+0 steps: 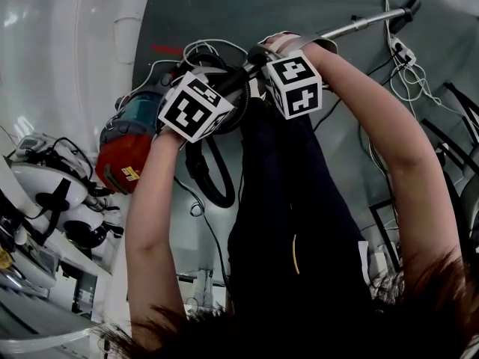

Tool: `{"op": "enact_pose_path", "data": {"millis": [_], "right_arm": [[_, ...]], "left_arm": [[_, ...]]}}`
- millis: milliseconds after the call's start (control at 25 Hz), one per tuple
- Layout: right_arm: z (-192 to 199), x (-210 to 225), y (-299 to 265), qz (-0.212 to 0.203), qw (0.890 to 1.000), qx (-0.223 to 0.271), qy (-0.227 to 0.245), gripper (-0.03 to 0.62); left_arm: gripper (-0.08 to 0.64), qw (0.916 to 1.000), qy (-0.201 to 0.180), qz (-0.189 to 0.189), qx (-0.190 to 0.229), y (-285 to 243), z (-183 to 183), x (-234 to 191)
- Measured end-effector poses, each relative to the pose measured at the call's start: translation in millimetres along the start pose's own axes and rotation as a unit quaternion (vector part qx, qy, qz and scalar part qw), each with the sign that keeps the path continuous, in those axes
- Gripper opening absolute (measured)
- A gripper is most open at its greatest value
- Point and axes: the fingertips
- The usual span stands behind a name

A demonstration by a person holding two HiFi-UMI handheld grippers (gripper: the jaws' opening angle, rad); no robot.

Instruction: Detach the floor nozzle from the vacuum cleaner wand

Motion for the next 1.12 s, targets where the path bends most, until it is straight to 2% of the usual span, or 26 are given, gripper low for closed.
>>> {"op": "enact_pose_path", "data": {"millis": [120,280,480,560,640,760,880,1000,1120], "right_arm": [[-1.4,-0.8,0.0,0.003,1.0,0.002,-0.002,0.172],[-4.9,-4.1,-2.8,0.015,1.0,0.004,0.008,0.17],[-8.2,-7.3,-5.6,0.046,0.999,0.002,0.014,0.17],[-8.5,-6.7,-5.9,0.052,0.999,0.007,0.009,0.17],[-9.0,-7.6,-5.6,0.037,0.999,0.016,0.001,0.17],[-10.3,-11.1,-4.9,-0.011,1.0,0.025,-0.01,0.17],[-11.5,-10.7,-5.5,-0.046,0.999,0.023,-0.012,0.17],[-13.0,-8.3,-5.3,-0.037,0.999,0.024,-0.008,0.17],[-15.2,-9.4,-6.9,-0.01,1.0,0.024,0.002,0.169]], "left_arm": [[0.149,1.0,0.002,-0.002,0.003,-0.1,2.0,0.4],[0.149,0.9995,0.028,0.005,-0.011,-2.8,9.6,2.2],[0.15,0.997,0.064,0.033,-0.026,-5.3,16.1,3.4],[0.15,0.9974,0.062,0.031,-0.019,-3.9,16.1,3.6],[0.149,0.9987,0.048,0.017,-0.005,-2.2,15.8,4.6],[0.149,0.9993,0.035,-0.006,0.012,0.6,16.3,5.8],[0.149,0.9989,0.035,-0.027,0.015,2.2,16.7,3.5],[0.152,0.998,0.059,-0.019,0.009,3.6,17.9,1.3],[0.153,0.9957,0.091,0.017,-0.01,2.0,23.3,1.6]]}}
Point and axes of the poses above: the fingertips, and each gripper's own axes: y backward along the fingers, x to its right, z out of its underside, and after that the axes turned 15 degrees about y, right-handed
